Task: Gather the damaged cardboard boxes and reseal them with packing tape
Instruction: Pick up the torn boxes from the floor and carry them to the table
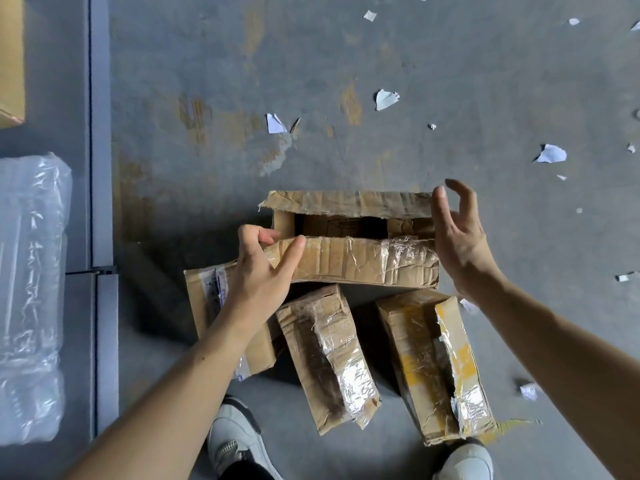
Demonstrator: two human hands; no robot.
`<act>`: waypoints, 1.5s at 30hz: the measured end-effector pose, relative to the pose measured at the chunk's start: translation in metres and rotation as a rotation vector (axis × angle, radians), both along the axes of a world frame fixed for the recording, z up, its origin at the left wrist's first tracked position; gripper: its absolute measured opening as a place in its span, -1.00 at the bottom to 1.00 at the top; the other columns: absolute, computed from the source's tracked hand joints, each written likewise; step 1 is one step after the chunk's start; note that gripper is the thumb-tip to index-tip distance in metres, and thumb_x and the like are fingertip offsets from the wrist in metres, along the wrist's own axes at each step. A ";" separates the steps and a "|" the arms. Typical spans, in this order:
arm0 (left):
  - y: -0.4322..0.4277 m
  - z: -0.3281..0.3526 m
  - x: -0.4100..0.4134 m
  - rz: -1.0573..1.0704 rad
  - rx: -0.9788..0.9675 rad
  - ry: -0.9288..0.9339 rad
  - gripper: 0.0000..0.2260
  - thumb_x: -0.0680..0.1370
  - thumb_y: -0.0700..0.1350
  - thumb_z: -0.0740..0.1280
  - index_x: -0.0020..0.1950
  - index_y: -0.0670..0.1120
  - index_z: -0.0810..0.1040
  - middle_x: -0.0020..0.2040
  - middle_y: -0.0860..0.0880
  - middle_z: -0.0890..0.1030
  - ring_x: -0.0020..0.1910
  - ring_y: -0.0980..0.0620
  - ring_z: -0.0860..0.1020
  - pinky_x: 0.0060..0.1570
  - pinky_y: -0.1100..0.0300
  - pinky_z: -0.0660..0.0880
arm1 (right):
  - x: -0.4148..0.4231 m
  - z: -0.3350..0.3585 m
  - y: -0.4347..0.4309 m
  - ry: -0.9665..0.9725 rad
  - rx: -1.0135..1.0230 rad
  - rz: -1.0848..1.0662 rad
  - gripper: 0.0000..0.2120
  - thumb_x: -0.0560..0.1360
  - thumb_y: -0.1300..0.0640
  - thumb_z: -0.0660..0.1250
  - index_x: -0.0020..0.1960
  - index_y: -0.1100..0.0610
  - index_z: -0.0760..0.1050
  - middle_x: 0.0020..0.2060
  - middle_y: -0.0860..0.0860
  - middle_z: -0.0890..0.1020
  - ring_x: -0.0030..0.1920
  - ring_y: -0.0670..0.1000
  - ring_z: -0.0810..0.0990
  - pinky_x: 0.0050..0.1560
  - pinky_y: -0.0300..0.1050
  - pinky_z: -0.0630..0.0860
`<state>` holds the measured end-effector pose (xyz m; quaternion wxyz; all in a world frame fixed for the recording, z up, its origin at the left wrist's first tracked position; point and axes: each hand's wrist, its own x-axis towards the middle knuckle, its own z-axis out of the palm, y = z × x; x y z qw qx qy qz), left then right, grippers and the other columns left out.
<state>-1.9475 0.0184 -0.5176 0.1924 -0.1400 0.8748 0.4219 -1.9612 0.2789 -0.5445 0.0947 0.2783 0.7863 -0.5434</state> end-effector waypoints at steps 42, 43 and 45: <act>-0.012 -0.033 -0.006 -0.257 -0.181 -0.096 -0.27 0.65 0.13 0.14 0.61 -0.05 -0.26 0.58 -0.09 0.18 0.37 -0.08 0.44 -0.08 0.37 0.30 | -0.024 -0.029 -0.049 0.043 0.979 1.235 0.23 0.27 -0.38 0.40 0.56 -0.14 -0.41 0.40 0.22 0.21 0.34 0.24 0.28 0.37 0.22 0.22; -0.013 -0.034 -0.004 -0.252 -0.174 -0.103 -0.26 0.65 0.13 0.15 0.61 -0.05 -0.27 0.58 -0.09 0.17 0.38 -0.08 0.44 -0.07 0.34 0.30 | -0.024 -0.029 -0.049 0.038 0.958 1.225 0.22 0.28 -0.36 0.41 0.56 -0.15 -0.40 0.37 0.21 0.23 0.32 0.23 0.29 0.37 0.23 0.22; -0.014 -0.034 -0.001 -0.242 -0.158 -0.123 -0.25 0.65 0.12 0.16 0.61 -0.04 -0.28 0.59 -0.08 0.15 0.40 -0.09 0.42 -0.04 0.30 0.29 | -0.024 -0.029 -0.048 0.040 0.923 1.202 0.19 0.29 -0.33 0.43 0.57 -0.16 -0.36 0.33 0.20 0.25 0.30 0.22 0.29 0.36 0.23 0.22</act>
